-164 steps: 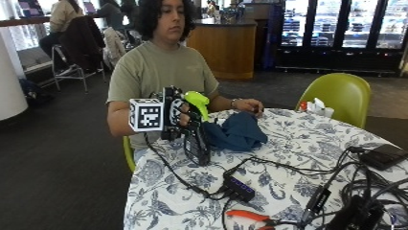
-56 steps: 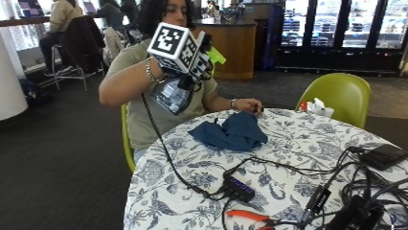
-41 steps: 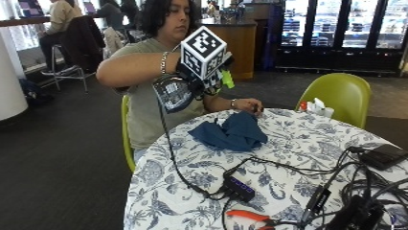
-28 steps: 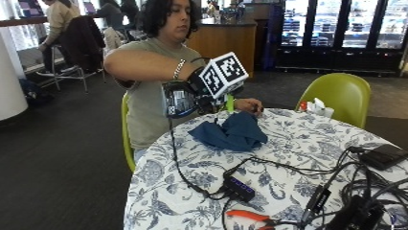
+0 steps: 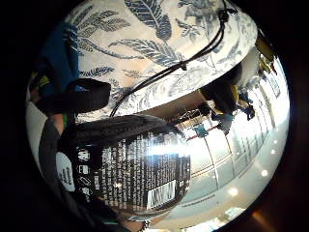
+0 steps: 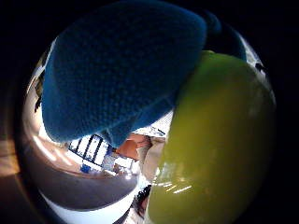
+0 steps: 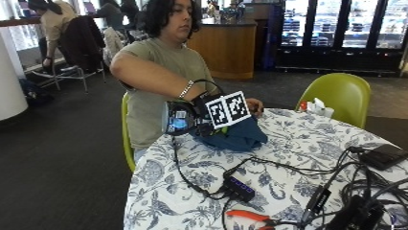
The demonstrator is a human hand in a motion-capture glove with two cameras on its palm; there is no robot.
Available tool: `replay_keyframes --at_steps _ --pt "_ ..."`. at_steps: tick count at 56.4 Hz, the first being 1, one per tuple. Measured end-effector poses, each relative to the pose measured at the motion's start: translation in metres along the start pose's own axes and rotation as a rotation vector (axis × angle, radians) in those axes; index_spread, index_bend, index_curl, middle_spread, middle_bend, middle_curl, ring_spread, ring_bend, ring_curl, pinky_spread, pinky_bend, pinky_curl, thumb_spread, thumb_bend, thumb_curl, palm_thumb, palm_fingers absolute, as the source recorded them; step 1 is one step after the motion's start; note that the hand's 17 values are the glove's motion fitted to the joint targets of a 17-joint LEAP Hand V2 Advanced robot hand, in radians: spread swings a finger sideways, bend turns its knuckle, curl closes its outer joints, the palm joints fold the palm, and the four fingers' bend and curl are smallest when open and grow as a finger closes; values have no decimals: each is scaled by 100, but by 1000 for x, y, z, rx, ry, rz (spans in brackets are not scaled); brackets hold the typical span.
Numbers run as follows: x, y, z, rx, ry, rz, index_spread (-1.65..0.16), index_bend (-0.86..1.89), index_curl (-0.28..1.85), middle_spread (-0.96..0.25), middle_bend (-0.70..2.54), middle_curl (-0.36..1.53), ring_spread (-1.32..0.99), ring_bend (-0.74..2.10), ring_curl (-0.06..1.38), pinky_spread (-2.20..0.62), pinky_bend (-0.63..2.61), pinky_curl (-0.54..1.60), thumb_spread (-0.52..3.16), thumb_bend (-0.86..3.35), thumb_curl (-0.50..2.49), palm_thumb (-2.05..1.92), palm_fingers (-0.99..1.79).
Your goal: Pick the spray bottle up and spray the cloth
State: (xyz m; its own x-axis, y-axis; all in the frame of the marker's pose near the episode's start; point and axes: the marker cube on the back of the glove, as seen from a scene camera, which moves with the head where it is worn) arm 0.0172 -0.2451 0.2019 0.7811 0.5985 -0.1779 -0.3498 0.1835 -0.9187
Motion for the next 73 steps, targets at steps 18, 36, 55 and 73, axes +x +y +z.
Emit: replay_keyframes --at_steps 18,36,55,73 --pt "-20 63 -58 223 -187 -254 -28 26 64 -19 67 60 -19 72 51 -22 44 44 51 -2 82 100 130" --pt "-92 112 -103 407 -459 -846 -28 25 66 -20 66 61 -20 71 51 -22 44 44 52 -2 83 100 131" --pt "-201 71 -62 494 -746 -1255 -29 24 67 -20 66 61 -19 72 51 -22 46 44 53 -2 83 99 131" --pt "-250 0 -36 673 -823 -1276 -29 24 68 -20 66 61 -19 73 52 -23 48 44 54 -3 83 98 133"
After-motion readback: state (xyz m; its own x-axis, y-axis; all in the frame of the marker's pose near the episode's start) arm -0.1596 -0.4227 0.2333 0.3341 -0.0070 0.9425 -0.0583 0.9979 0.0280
